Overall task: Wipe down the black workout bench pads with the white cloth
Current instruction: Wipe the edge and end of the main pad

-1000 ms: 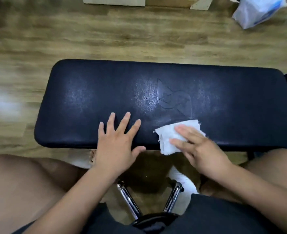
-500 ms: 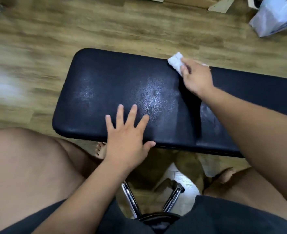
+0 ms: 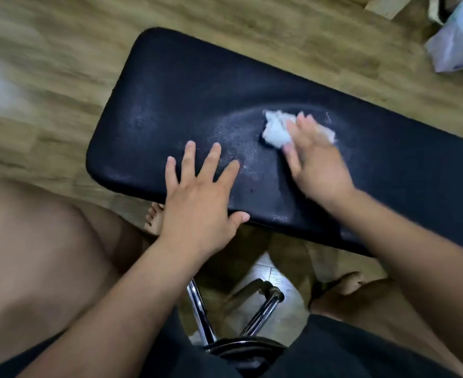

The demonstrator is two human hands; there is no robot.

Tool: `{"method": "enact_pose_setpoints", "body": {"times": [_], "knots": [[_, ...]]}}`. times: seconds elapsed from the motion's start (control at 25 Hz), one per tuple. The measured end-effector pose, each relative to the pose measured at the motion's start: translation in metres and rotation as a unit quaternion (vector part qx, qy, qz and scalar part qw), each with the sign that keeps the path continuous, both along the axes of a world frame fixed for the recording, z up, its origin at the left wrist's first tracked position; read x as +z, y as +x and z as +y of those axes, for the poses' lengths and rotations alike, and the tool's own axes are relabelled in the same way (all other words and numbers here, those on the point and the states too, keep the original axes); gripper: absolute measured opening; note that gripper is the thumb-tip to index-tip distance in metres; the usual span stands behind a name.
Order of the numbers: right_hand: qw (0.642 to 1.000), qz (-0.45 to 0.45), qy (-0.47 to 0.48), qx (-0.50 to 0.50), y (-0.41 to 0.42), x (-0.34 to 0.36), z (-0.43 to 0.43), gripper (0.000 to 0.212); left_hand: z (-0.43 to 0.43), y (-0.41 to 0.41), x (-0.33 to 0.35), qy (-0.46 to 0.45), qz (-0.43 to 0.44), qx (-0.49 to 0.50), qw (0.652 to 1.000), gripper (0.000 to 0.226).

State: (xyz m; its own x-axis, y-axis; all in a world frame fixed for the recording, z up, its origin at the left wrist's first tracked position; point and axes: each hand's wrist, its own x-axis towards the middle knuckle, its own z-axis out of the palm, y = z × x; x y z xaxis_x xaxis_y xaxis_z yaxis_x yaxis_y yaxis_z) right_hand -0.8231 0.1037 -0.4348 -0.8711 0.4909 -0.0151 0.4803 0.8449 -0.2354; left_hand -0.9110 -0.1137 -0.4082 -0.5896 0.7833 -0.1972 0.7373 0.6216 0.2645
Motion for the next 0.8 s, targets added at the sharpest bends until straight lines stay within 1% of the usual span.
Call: {"method": "enact_pose_setpoints", "body": {"times": [0.08, 0.12, 0.2, 0.24, 0.32, 0.44, 0.52, 0.56, 0.6, 0.68, 0.8], "knots": [[0.999, -0.002, 0.01, -0.033, -0.054, -0.004, 0.049, 0.051, 0.0, -0.002, -0.001, 0.008, 0.001, 0.005, 1.0, 0.088], [0.999, -0.009, -0.003, -0.051, -0.079, -0.002, 0.069, 0.051, 0.0, -0.002, 0.0, 0.002, 0.002, 0.004, 1.0, 0.087], [0.994, -0.019, -0.041, -0.101, -0.111, 0.003, 0.087, 0.047, 0.001, 0.0, 0.001, -0.026, 0.015, -0.011, 0.999, 0.086], [0.993, -0.008, -0.048, -0.105, -0.114, 0.004, 0.081, 0.046, 0.001, 0.001, 0.003, -0.039, 0.021, -0.019, 0.999, 0.085], [0.995, 0.028, -0.044, -0.079, -0.091, 0.006, 0.045, 0.051, 0.001, -0.003, 0.009, -0.033, 0.013, -0.024, 0.999, 0.083], [0.995, 0.043, -0.091, -0.004, -0.017, 0.009, -0.05, 0.047, -0.004, -0.022, 0.015, 0.044, -0.041, 0.014, 0.998, 0.071], [0.994, 0.043, -0.092, 0.046, 0.032, 0.01, -0.113, 0.044, -0.015, -0.031, 0.017, 0.074, -0.05, 0.054, 0.995, 0.073], [0.994, 0.038, -0.077, 0.068, 0.045, 0.01, -0.13, 0.044, -0.023, -0.033, 0.017, 0.062, -0.045, 0.066, 0.995, 0.077], [0.994, 0.032, -0.055, 0.086, 0.049, 0.009, -0.133, 0.044, -0.031, -0.035, 0.016, 0.04, -0.043, 0.069, 0.996, 0.081], [0.994, 0.036, -0.022, 0.1, 0.032, 0.005, -0.115, 0.043, -0.038, -0.037, 0.011, 0.005, -0.047, 0.057, 0.997, 0.083], [0.996, 0.059, -0.029, 0.054, -0.035, 0.002, -0.067, 0.04, -0.032, -0.043, 0.006, 0.007, -0.064, 0.055, 0.996, 0.08]]}}
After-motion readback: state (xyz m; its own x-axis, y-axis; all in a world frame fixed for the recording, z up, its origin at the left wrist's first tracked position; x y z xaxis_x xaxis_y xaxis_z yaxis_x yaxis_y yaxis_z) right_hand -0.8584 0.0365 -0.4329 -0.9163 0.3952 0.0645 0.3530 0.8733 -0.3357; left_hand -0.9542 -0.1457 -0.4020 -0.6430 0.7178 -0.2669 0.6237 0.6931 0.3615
